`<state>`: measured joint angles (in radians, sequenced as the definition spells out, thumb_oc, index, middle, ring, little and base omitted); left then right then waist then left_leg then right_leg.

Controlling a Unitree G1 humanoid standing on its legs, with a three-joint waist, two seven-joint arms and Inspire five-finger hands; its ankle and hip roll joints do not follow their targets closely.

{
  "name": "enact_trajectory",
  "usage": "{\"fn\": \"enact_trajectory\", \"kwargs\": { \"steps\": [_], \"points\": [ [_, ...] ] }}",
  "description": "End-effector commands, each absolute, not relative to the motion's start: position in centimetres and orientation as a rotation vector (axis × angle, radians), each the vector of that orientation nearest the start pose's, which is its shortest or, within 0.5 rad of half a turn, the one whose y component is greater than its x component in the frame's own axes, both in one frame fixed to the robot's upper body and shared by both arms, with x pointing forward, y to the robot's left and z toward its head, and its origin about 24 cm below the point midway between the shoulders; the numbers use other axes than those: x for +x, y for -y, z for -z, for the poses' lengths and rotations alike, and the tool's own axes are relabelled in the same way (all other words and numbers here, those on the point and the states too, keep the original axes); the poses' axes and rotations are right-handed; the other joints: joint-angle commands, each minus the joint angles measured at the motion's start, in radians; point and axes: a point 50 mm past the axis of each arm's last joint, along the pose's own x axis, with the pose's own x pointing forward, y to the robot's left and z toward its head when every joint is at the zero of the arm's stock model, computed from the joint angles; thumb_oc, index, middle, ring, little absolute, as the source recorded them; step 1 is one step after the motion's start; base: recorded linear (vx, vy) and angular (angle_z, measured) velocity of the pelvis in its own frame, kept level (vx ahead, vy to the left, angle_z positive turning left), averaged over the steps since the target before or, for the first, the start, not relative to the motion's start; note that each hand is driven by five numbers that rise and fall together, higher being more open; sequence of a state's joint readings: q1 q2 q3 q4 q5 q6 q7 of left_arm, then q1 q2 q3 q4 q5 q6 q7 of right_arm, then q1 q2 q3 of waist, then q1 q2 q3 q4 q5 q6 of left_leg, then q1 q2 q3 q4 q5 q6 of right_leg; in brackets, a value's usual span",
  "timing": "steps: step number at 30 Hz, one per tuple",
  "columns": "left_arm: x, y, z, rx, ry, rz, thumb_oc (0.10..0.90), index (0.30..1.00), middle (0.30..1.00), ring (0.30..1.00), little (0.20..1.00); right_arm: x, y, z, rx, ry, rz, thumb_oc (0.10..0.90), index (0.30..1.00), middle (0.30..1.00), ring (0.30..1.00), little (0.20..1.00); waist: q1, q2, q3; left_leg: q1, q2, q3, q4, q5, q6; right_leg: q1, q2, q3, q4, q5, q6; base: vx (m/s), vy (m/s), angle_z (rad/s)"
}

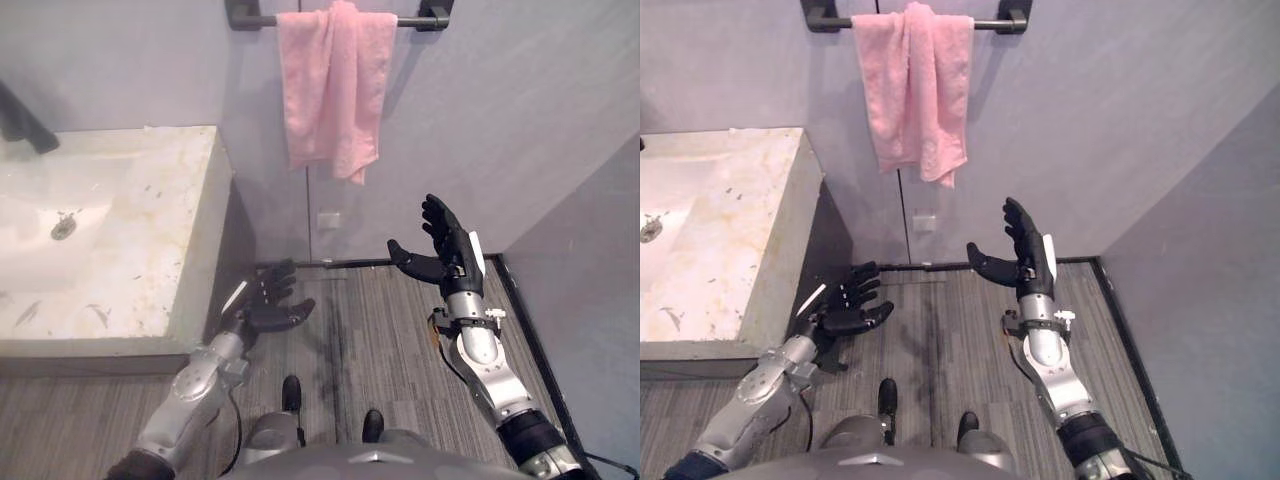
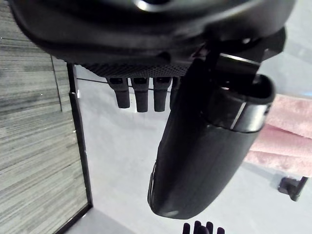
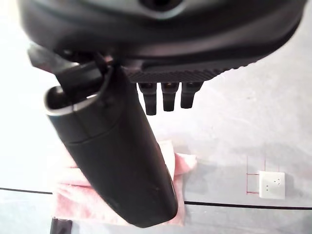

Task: Organize the bathroom.

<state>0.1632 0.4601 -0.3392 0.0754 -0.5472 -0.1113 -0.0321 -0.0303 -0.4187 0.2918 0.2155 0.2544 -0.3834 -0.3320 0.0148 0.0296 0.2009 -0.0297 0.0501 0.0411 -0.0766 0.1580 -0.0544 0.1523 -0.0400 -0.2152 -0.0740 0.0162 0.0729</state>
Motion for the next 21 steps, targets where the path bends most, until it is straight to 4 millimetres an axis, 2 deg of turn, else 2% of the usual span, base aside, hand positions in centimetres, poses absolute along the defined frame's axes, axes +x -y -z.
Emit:
{"fn": "enact_trajectory", "kwargs": {
  "steps": [1, 4, 6, 7, 9, 10, 13, 14, 17, 19, 21],
  "points": [
    [23.1, -16.3, -4.0, -0.128, 0.028, 0.31, 0.8, 0.9, 0.9, 0.9, 0.9, 26.8, 19.4, -9.5, -0.095, 0.43, 0.093, 0.8, 0.9, 0.9, 0.9, 0.9, -0.004, -0.052, -0.018, 0.009, -0.042, 0.042, 0.342, -0.217, 0.019, -0.107, -0.038, 0.034, 0.037, 0.014, 0.001, 0.02, -0.145, 0.33],
    [23.3, -15.9, -4.2, -0.134, 0.033, 0.345, 0.8, 0.9, 0.9, 0.9, 0.9, 26.5, 20.0, -9.7, -0.092, 0.447, 0.126, 0.8, 0.9, 0.9, 0.9, 0.9, -0.019, -0.057, -0.01, -0.034, -0.026, 0.092, 0.465, -0.23, 0.018, -0.104, -0.04, 0.01, 0.048, 0.006, -0.013, 0.07, -0.136, 0.38],
    [23.3, -15.6, -4.2, -0.133, 0.027, 0.359, 0.8, 0.9, 0.9, 0.9, 0.9, 26.3, 20.0, -9.8, -0.092, 0.465, 0.15, 0.8, 0.9, 0.9, 0.9, 0.9, -0.018, -0.042, -0.008, -0.036, -0.071, 0.108, 0.396, -0.268, 0.036, -0.098, -0.034, -0.001, 0.059, -0.004, -0.004, 0.2, -0.074, 0.37],
    [23.3, -15.5, -4.1, -0.136, 0.021, 0.364, 0.8, 0.9, 0.9, 0.9, 0.9, 26.3, 19.9, -9.8, -0.089, 0.467, 0.151, 0.8, 0.9, 0.9, 0.9, 0.9, -0.015, -0.034, -0.007, -0.023, -0.085, 0.114, 0.334, -0.265, 0.039, -0.091, -0.026, -0.003, 0.06, -0.009, 0.001, 0.26, -0.024, 0.31],
    [22.9, -15.5, -3.9, -0.14, 0.01, 0.37, 0.8, 0.9, 0.9, 0.9, 0.9, 26.2, 19.5, -9.8, -0.088, 0.47, 0.147, 0.8, 0.9, 0.9, 0.9, 0.9, -0.006, -0.01, -0.01, -0.009, -0.106, 0.131, 0.177, -0.209, 0.04, -0.07, 0.003, 0.001, 0.046, -0.021, 0.007, 0.33, -0.03, 0.18],
    [22.5, -15.3, -3.8, -0.138, 0.004, 0.366, 0.8, 0.9, 0.9, 0.9, 0.9, 26.0, 19.1, -9.8, -0.082, 0.471, 0.134, 0.8, 0.9, 0.9, 0.9, 0.9, 0.008, 0.008, -0.013, -0.017, -0.113, 0.099, 0.063, -0.126, 0.029, -0.052, 0.035, 0.01, 0.035, -0.03, 0.007, 0.31, -0.035, -0.01],
    [22.3, -15.4, -3.7, -0.133, 0.004, 0.349, 0.8, 0.9, 0.9, 0.9, 0.9, 25.9, 18.9, -9.7, -0.072, 0.466, 0.121, 0.8, 0.9, 0.9, 0.9, 0.9, 0.017, 0.006, -0.01, -0.036, -0.113, 0.084, 0.064, -0.105, 0.023, -0.039, 0.044, 0.027, 0.035, -0.041, 0.003, 0.24, -0.022, -0.17],
    [22.3, -15.7, -3.8, -0.115, 0.024, 0.33, 0.8, 0.9, 0.9, 0.9, 0.9, 25.9, 18.5, -9.7, -0.055, 0.457, 0.088, 0.8, 0.9, 0.9, 0.9, 0.9, 0.02, -0.008, -0.014, -0.039, -0.121, 0.078, 0.095, -0.126, 0.036, -0.035, 0.041, 0.037, 0.032, -0.045, 0.001, 0.34, 0.005, -0.19],
    [22.4, -15.9, -4.2, -0.131, 0.034, 0.325, 0.8, 0.9, 0.9, 0.9, 0.9, 26.0, 18.3, -9.6, -0.057, 0.449, 0.056, 0.8, 0.9, 0.9, 0.9, 0.9, 0.033, -0.008, -0.027, -0.008, -0.123, 0.057, 0.082, -0.143, 0.054, -0.048, 0.027, 0.004, 0.083, -0.067, 0.007, 0.32, 0.008, -0.24],
    [22.4, -16.1, -4.2, -0.129, 0.037, 0.338, 0.8, 0.9, 0.9, 0.9, 0.9, 26.1, 18.3, -9.5, -0.055, 0.452, 0.049, 0.8, 0.9, 0.9, 0.9, 0.9, 0.034, -0.003, -0.031, 0.019, -0.117, 0.065, 0.077, -0.152, 0.072, -0.097, 0.003, -0.034, 0.222, -0.087, 0.027, 0.22, 0.02, -0.05],
    [22.4, -16.0, -4.4, -0.134, 0.052, 0.371, 0.8, 0.9, 0.9, 0.9, 0.9, 26.0, 18.5, -9.6, -0.028, 0.459, 0.059, 0.8, 0.9, 0.9, 0.9, 0.9, 0.024, 0.02, -0.018, 0.052, -0.102, 0.068, 0.061, -0.155, 0.094, -0.21, -0.042, -0.03, 0.506, -0.051, 0.054, 0.19, 0.065, -0.14]
  ]
}}
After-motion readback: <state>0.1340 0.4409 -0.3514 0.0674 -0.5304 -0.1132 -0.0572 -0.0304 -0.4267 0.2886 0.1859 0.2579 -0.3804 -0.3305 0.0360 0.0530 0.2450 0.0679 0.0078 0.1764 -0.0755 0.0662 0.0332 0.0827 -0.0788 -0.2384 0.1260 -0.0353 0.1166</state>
